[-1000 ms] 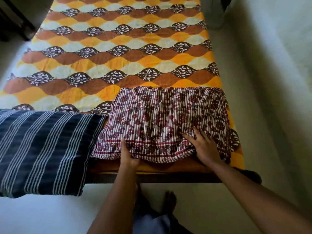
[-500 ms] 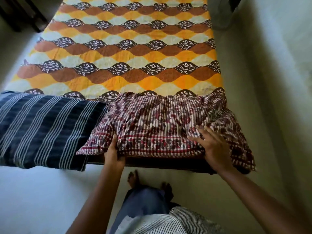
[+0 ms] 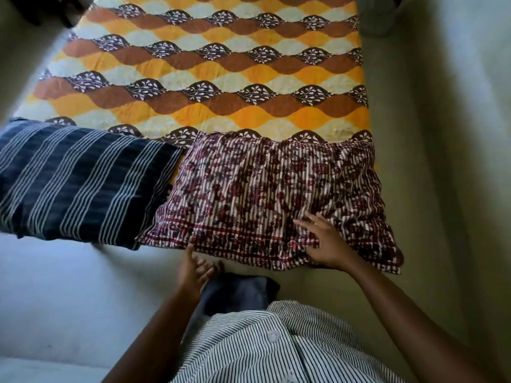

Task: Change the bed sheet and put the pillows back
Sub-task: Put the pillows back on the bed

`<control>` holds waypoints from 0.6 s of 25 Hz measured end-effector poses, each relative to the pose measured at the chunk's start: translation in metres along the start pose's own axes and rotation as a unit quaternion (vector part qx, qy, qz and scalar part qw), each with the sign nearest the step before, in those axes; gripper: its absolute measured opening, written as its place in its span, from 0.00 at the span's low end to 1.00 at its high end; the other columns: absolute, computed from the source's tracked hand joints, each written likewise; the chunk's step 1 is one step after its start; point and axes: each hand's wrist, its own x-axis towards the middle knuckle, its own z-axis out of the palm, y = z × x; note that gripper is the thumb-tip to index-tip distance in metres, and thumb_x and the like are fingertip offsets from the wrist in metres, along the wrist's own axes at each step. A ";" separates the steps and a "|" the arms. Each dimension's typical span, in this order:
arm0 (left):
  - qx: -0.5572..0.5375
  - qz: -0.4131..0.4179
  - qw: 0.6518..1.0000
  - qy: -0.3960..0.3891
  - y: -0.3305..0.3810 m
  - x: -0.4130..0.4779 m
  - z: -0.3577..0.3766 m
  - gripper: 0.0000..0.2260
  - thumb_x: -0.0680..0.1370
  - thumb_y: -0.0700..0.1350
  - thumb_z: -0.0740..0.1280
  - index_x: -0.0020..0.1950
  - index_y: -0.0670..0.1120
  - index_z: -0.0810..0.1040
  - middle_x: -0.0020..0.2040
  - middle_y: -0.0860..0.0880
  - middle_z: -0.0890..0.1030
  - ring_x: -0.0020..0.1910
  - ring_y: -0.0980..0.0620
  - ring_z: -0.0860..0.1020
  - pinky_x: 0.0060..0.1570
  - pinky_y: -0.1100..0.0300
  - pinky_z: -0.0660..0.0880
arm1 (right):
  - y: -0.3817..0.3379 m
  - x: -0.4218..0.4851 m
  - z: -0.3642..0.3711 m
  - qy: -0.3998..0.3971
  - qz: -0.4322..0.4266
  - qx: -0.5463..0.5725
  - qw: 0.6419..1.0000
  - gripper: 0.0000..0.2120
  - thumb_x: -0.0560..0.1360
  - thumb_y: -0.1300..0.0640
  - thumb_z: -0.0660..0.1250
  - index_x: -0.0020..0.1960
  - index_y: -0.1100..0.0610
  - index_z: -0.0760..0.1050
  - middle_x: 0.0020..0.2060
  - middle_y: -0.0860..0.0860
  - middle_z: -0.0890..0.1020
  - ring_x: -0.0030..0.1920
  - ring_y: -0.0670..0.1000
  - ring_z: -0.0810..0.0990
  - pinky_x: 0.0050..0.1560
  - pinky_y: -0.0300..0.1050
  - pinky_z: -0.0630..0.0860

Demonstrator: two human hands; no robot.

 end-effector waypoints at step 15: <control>0.409 0.090 0.904 0.084 0.128 0.186 0.038 0.31 0.77 0.65 0.53 0.70 0.43 0.68 0.64 0.39 0.74 0.61 0.38 0.73 0.63 0.47 0.69 | -0.092 0.198 0.057 0.169 0.048 -0.138 0.975 0.42 0.72 0.34 0.24 0.76 0.51 0.54 0.76 0.53 0.54 0.76 0.55 0.48 0.74 0.55 0.38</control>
